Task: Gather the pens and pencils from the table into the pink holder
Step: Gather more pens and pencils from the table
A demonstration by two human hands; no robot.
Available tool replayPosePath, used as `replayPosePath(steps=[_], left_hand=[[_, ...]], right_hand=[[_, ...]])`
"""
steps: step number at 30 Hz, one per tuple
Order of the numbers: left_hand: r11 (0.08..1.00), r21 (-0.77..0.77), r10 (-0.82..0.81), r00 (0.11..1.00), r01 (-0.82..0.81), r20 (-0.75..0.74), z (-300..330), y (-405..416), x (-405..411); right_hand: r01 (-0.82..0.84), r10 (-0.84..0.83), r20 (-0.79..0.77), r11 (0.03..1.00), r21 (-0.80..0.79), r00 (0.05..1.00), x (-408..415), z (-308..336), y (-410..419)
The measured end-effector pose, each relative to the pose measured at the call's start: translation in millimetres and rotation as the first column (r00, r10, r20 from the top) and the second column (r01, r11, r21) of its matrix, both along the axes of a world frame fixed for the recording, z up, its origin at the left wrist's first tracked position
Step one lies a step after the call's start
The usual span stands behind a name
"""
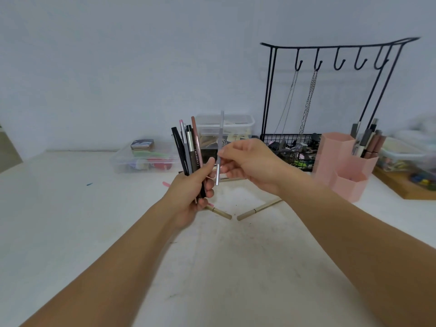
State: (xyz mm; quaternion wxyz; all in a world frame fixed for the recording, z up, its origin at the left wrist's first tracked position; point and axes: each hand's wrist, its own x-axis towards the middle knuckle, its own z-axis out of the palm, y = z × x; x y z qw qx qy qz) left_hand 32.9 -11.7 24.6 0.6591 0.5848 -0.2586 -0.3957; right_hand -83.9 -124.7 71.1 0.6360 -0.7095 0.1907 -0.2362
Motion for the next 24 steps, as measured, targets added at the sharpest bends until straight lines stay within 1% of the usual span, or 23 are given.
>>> replayPosePath(steps=[2,4,6,8,12,15,18,20,22,23,24], left_hand=[[0.999,-0.038,-0.026,1.0,0.026,0.003,0,1,-2],[0.996,-0.068,-0.05,0.999,0.05,0.006,1,2,-3],[0.996,-0.068,-0.058,0.998,0.059,0.026,1,2,-3],[0.996,-0.06,-0.063,0.997,0.066,0.044,1,3,-4],[0.997,-0.049,-0.065,0.997,0.068,0.046,4,3,-5],[0.997,-0.031,-0.077,0.997,0.077,-0.01,4,2,-2],[0.993,-0.047,-0.114,0.993,0.113,-0.033,4,5,2],[0.994,-0.067,-0.089,0.995,0.086,-0.038,7,6,7],[0.997,-0.08,-0.015,0.999,0.012,-0.039,8,5,16],[0.996,-0.08,0.04,0.998,-0.044,-0.048,9,5,21],[0.992,-0.076,0.096,0.994,-0.101,-0.06,9,5,26]], right_hand=[[0.018,-0.016,0.043,0.998,-0.063,0.999,2,2,4],[0.053,-0.047,0.043,0.989,-0.141,0.998,3,3,5],[0.07,-0.064,0.044,0.985,-0.161,0.997,4,1,6],[0.078,-0.073,0.046,0.989,-0.124,0.996,6,-3,7],[0.047,-0.049,0.054,0.998,0.043,0.997,10,-13,7],[0.073,-0.073,-0.001,0.997,0.034,0.997,11,-19,9],[0.059,-0.059,-0.001,0.998,0.027,0.998,11,-23,12],[0.051,-0.052,-0.016,0.997,-0.057,0.999,11,-21,13],[0.102,-0.107,-0.019,0.979,-0.176,0.994,15,-24,14],[0.126,-0.138,-0.026,0.954,-0.274,0.99,17,-26,14],[0.121,-0.154,-0.05,0.907,-0.405,0.987,18,-29,15]])
